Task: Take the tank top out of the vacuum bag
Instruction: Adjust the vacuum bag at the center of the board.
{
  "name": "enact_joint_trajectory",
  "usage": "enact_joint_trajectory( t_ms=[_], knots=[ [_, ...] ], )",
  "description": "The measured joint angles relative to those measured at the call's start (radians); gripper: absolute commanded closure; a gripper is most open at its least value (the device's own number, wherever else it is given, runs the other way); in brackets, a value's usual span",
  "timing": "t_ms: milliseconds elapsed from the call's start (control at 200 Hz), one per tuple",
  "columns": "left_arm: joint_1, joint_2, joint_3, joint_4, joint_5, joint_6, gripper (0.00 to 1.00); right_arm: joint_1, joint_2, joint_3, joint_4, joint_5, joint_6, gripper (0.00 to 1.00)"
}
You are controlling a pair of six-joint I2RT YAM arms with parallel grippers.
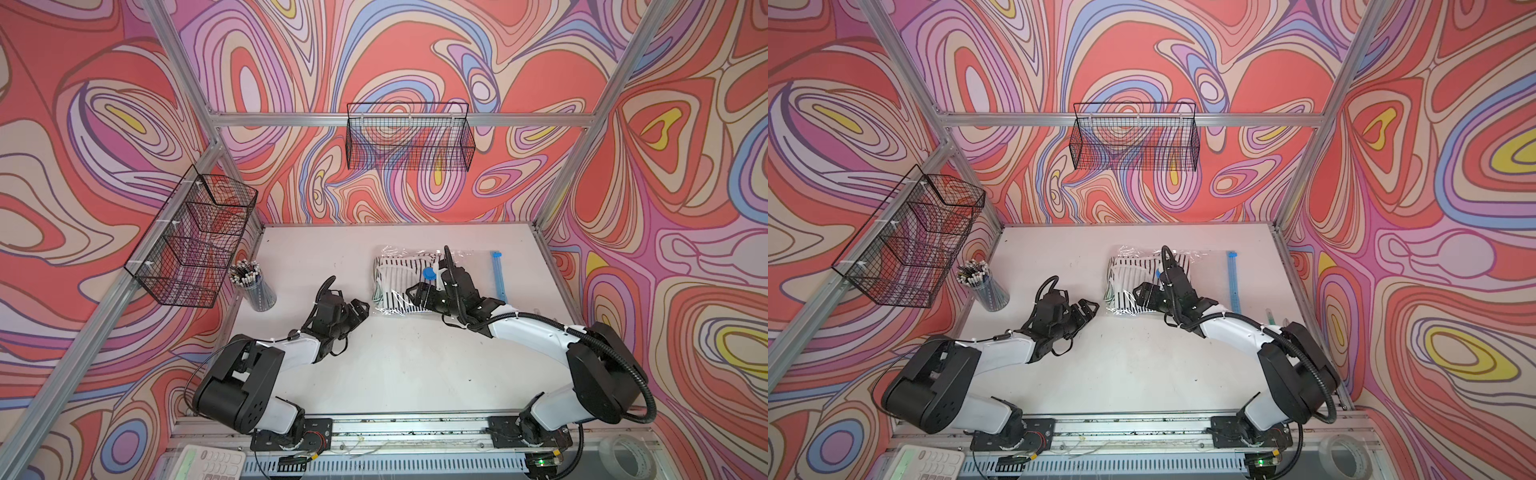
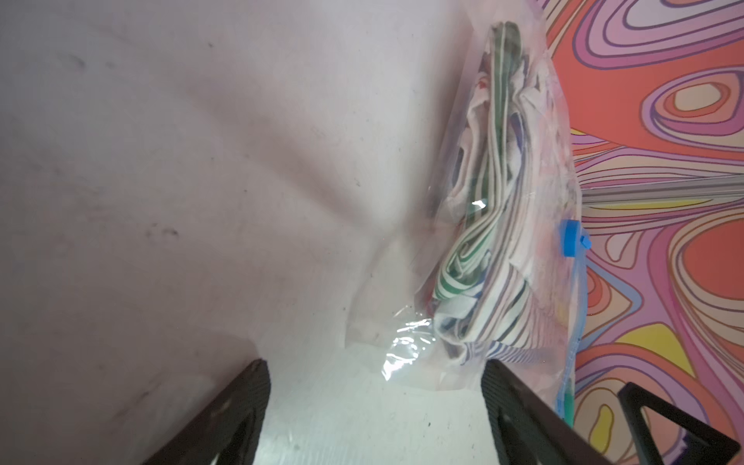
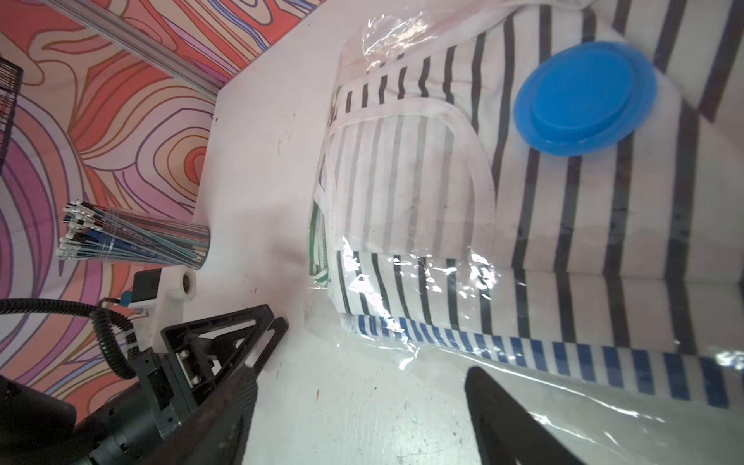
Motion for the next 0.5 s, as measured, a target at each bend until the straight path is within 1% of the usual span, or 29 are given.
enact_joint_trajectory(
  t_ms=[195, 351, 436, 501],
  knots=[
    [-0.071, 0.103, -0.013, 0.211, -0.007, -0.139, 0.20, 0.000, -0.015, -0.001, -0.061, 0.032, -0.022, 0.13],
    [-0.115, 0.148, -0.006, 0.274, -0.045, -0.195, 0.25, 0.000, -0.056, -0.003, -0.087, 0.070, -0.034, 0.14],
    [-0.132, 0.151, 0.009, 0.249, -0.083, -0.202, 0.37, 0.000, -0.076, -0.004, -0.100, 0.086, -0.039, 0.14],
    [-0.138, 0.154, 0.021, 0.219, -0.113, -0.202, 0.52, 0.000, -0.090, -0.007, -0.106, 0.099, -0.042, 0.14]
  ],
)
